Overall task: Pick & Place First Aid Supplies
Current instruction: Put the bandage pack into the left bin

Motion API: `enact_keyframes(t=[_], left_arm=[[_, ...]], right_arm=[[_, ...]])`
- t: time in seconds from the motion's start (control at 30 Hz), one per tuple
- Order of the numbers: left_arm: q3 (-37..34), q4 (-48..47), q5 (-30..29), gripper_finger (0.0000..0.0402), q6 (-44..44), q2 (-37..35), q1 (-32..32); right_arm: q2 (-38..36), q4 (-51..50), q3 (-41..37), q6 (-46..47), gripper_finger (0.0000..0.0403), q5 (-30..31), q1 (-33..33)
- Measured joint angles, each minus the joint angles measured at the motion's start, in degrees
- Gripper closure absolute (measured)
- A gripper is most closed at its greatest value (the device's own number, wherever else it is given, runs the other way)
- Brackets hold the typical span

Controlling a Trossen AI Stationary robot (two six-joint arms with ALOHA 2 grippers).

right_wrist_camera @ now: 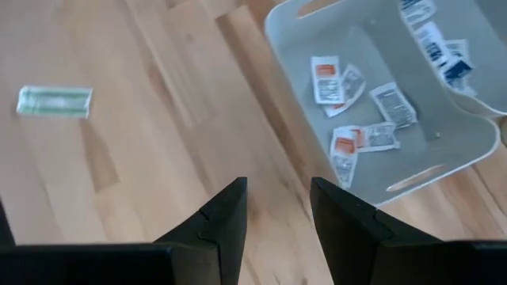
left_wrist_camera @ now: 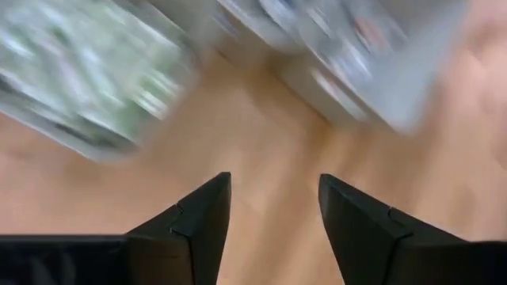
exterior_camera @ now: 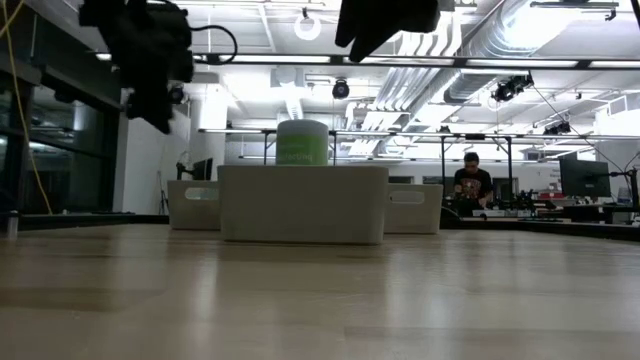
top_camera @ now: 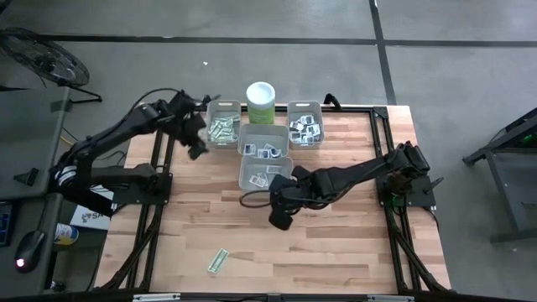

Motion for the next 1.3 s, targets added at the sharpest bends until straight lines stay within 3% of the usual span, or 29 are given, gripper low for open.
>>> enact_keyframes(t=[0.17,0.37,0.57,0.77,0.9,1.1,1.3], left_arm=[[0.0,-11.1,5.4,0.0224,-1.2,-4.3,-8.6],[0.0,-12.0,5.8,0.024,-14.7,-9.6,-25.1],[0.0,-7.1,-2.7,0.0243,-30.2,-11.4,-41.7],[0.0,-0.2,-12.5,0.0243,-40.2,-10.0,-55.6],[0.0,2.2,-17.6,0.0244,-46.4,-8.0,-62.5],[0.0,7.6,-22.4,0.0244,-51.8,-3.8,-71.2],[0.0,12.4,-26.4,0.0243,-53.5,1.8,-76.6]], right_arm=[[0.0,-0.2,0.0,-2.1,0.0269,-0.9,1.6],[0.0,-0.9,0.0,-2.5,0.0269,-0.5,4.6],[0.0,-1.5,0.0,-2.0,0.0269,2.2,8.2],[-0.7,2.3,-2.3,-2.0,0.0269,3.7,10.8],[-6.3,16.6,-14.0,-1.9,0.027,1.9,11.6],[-21.0,43.8,-40.5,1.0,0.0283,0.9,11.6],[-37.8,59.0,-60.9,0.3,0.0301,2.0,8.1]])
